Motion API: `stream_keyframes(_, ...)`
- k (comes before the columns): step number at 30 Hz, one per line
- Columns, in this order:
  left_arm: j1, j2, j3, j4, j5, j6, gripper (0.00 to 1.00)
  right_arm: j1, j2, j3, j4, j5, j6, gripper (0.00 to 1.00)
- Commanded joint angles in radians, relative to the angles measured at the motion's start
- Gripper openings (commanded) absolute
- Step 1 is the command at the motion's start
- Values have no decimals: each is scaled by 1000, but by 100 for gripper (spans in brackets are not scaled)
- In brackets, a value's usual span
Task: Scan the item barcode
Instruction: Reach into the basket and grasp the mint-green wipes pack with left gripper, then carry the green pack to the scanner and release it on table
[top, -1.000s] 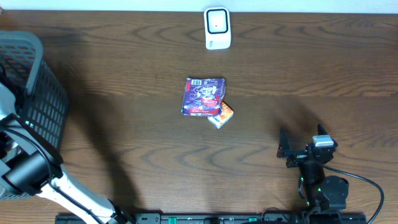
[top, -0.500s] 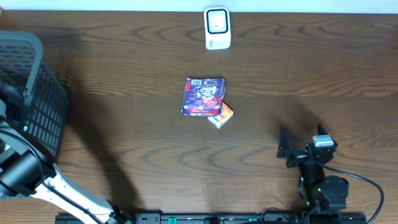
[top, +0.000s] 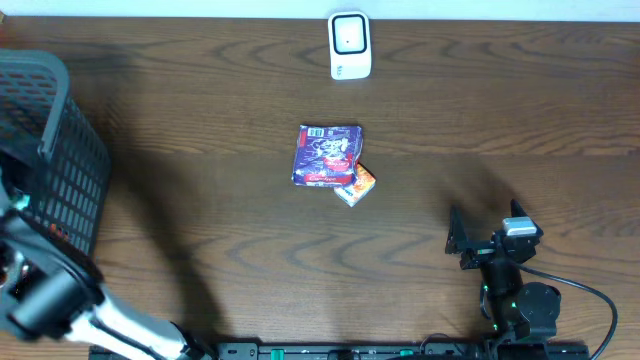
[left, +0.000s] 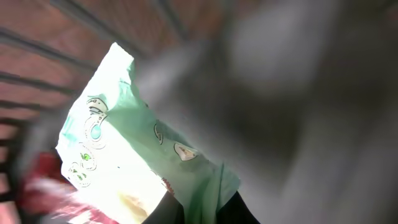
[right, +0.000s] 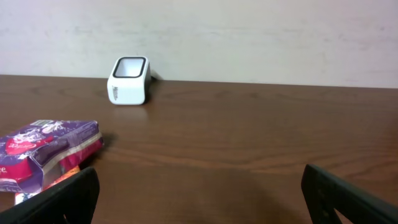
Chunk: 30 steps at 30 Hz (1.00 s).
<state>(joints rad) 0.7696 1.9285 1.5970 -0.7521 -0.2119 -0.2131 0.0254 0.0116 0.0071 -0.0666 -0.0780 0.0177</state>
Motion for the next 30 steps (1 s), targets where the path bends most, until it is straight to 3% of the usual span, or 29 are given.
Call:
stream_keyframes(1, -34, -253, 21, 37, 3, -7, 7, -5, -6, -2, -4, 1, 11, 99)
stream_keyframes(6, -89, -500, 21, 113, 106, -18, 7, -5, -6, -2, -4, 1, 11, 99)
stream_keyframes(11, -193, -668, 21, 200, 352, -267, 7, -5, -6, -2, -4, 1, 11, 99)
stream_keyframes(14, -308, -697, 21, 246, 474, -301, 7, -5, -6, -2, -4, 1, 11, 99)
stream_keyframes(16, -411, -693, 21, 243, 496, -286, 7, -5, -6, -2, -4, 1, 11, 99)
stream_keyframes(25, -883, -510, 21, 105, 488, 1, 7, -5, -6, -2, -4, 1, 11, 99)
stream_keyframes(30, -1040, -337, 21, 111, 488, 37, 7, -4, -6, -2, -4, 1, 11, 99)
